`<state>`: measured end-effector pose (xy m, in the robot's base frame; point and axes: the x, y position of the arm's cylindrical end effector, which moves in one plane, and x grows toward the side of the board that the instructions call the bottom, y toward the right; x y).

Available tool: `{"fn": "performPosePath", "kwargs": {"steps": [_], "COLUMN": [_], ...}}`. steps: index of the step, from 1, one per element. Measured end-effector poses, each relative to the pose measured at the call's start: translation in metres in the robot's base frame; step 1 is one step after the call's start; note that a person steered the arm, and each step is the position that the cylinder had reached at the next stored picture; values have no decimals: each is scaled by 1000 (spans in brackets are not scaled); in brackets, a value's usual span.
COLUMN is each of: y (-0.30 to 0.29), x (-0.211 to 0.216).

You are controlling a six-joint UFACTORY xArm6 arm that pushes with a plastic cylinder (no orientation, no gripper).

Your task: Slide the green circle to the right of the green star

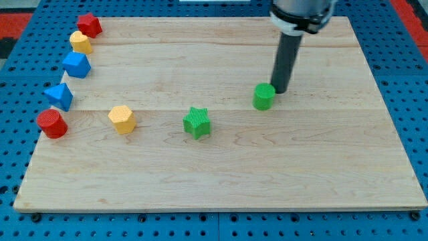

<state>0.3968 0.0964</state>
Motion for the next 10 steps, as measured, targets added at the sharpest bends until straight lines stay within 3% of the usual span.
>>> {"fn": "performPosePath", "kwargs": {"steps": [2,4,5,10], "y": [-6,-23,-20,-36], "x": [45,-18,31,71]}}
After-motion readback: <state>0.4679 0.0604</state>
